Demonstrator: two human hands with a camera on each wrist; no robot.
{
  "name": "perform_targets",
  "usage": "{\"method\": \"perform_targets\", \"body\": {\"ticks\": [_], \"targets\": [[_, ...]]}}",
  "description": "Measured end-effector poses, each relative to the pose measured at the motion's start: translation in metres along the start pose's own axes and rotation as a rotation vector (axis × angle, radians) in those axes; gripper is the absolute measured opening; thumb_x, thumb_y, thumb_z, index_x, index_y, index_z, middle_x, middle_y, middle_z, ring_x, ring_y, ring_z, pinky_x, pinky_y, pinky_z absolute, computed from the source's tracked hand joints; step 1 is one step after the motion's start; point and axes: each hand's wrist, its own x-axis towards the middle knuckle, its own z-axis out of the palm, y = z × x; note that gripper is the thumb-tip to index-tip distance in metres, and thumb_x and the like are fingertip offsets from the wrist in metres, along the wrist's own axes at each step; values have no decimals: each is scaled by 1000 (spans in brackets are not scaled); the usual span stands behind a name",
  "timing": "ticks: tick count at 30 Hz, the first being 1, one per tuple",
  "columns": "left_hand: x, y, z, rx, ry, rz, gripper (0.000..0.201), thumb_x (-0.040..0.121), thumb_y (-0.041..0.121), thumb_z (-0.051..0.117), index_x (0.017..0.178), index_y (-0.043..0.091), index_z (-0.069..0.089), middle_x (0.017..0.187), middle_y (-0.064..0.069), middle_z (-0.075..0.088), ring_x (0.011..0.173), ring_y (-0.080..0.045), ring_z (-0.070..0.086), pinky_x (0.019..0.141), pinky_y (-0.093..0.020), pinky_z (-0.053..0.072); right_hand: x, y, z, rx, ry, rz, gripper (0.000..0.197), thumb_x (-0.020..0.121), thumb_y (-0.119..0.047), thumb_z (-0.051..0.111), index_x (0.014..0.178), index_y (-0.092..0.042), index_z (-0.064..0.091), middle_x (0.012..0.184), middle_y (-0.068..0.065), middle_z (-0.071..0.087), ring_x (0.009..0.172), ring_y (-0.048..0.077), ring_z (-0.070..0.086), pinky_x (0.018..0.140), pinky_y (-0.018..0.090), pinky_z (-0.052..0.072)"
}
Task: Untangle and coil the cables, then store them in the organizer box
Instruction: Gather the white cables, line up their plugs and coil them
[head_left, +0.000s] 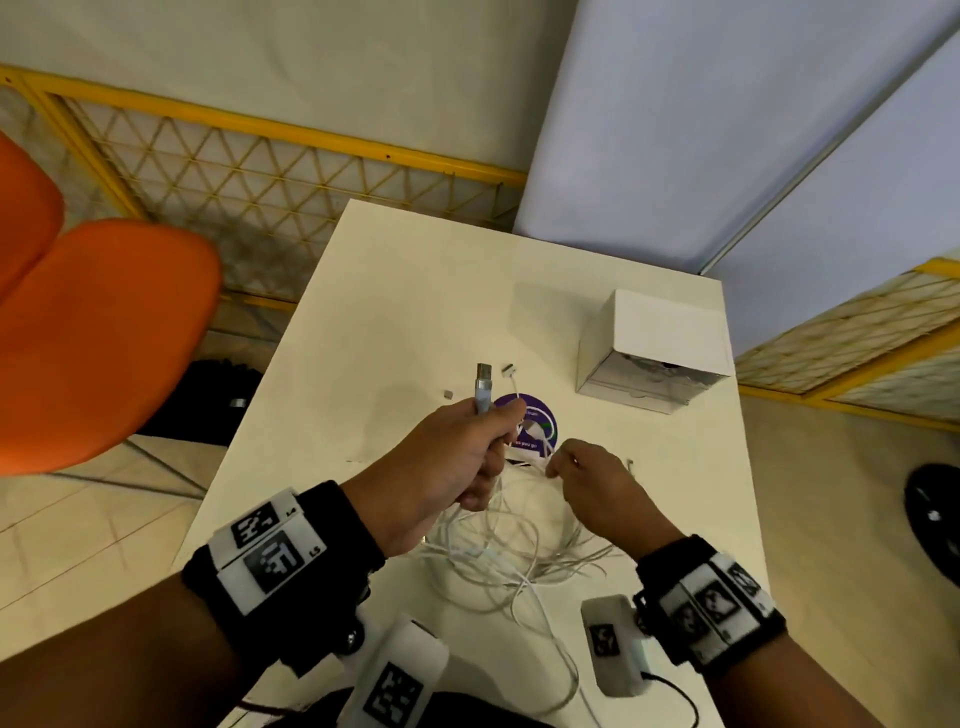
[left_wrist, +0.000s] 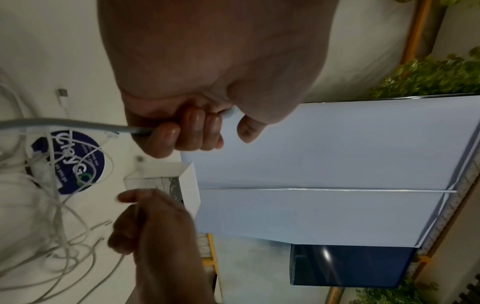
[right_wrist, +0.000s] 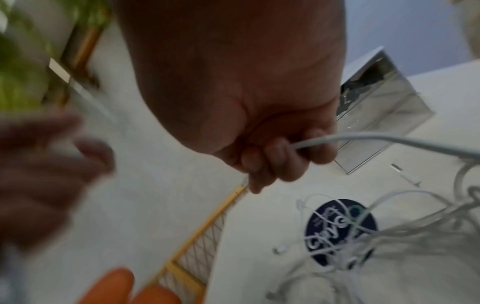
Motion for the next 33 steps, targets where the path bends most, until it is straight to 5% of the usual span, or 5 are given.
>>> {"method": "perform_targets", "body": {"ticks": [4,17,24,28,33], "targets": [[7,-3,15,1,15,-2,23,101,34,53,92,12,54,57,6,29,49,-11,21,54,-30,19,-47,-32,-25,461,-7,-38,24,104,-16,43,89,-2,54,52,3,48,47,16,37,49,25,32],[-4,1,43,405,66,297,50,104,42,42,66,16,61,46,11,48,50,-11,44,64,-30,36,-121,-53,-37,461,21,-303,36,105,-27,44,77,-8,59,50,-3,48,48,12,42,54,26,39],[-26,45,19,-8,108,498,46,107,33,35,68,10,44,56,-3,53,57,-28,57,72,-43,56,-102,18,-21,468,47,-262,41,105,-26,43,67,-15,55,56,-4,43,56,13,38,59,26,34],[-45,66,15,-95,16,517,44,106,38,39,69,15,37,57,1,22,49,-15,17,46,-25,23,-81,60,9,352,48,-190,42,103,-36,45,63,-26,51,58,-12,40,58,6,37,62,24,33],[-52,58,21,248,-41,377,30,91,33,67,78,8,59,52,4,27,44,-13,18,44,-26,15,-79,44,0,280,98,-236,38,101,-34,51,65,-23,56,58,-7,41,56,7,36,58,26,32]]}}
